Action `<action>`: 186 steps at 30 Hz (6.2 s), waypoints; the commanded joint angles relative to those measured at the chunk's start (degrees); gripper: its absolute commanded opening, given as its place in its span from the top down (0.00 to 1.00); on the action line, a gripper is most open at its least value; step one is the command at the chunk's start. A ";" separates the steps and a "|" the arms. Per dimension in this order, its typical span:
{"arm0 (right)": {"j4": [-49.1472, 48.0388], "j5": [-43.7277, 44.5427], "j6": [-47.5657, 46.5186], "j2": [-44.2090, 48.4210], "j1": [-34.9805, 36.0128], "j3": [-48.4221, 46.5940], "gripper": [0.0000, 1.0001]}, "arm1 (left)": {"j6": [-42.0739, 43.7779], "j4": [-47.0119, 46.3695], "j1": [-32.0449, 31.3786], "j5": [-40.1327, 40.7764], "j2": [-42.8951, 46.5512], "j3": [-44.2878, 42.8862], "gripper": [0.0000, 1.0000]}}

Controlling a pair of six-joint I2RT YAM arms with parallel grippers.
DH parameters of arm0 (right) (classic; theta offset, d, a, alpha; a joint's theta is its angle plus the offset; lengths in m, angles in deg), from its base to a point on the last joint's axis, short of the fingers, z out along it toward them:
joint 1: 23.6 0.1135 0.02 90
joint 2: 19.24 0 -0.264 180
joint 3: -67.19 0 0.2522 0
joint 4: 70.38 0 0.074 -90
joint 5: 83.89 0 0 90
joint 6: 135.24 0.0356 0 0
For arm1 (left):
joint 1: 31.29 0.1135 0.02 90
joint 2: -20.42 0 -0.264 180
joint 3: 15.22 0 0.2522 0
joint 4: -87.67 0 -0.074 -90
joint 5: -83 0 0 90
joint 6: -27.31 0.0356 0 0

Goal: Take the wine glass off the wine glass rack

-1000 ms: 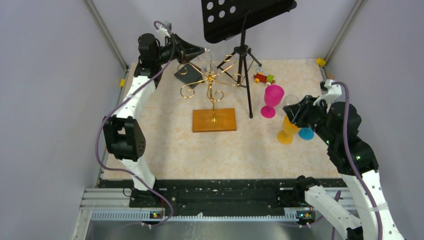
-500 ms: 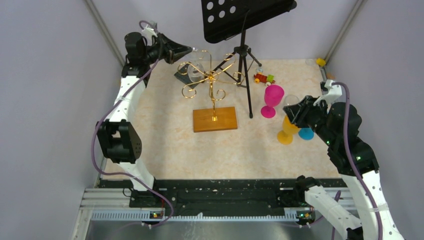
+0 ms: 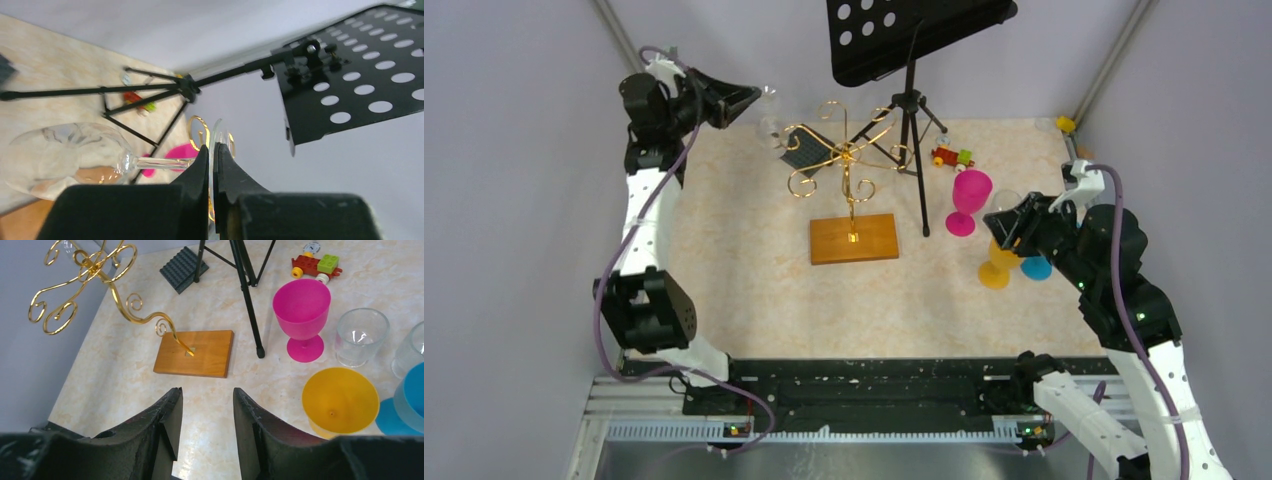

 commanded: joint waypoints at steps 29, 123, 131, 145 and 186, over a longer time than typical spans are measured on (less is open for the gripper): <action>-31.93 -22.84 17.58 4.08 -0.17 20.93 0.50 | 11.99 22.63 -0.06 3.05 54.16 39.44 1.00; -91.78 5.79 13.41 6.08 26.84 33.56 1.00 | -19.86 -26.81 -46.61 17.23 40.78 50.96 0.06; -99.76 6.62 15.49 1.54 26.91 33.94 1.00 | -22.71 -35.17 -48.91 16.70 38.11 51.00 0.08; -110.69 6.11 21.90 -5.44 26.85 34.38 1.00 | -29.40 -50.30 -50.05 18.34 34.82 49.88 0.30; -123.43 -0.52 17.18 -11.31 26.87 37.70 0.42 | -36.35 -70.53 -55.88 31.80 26.25 45.93 1.00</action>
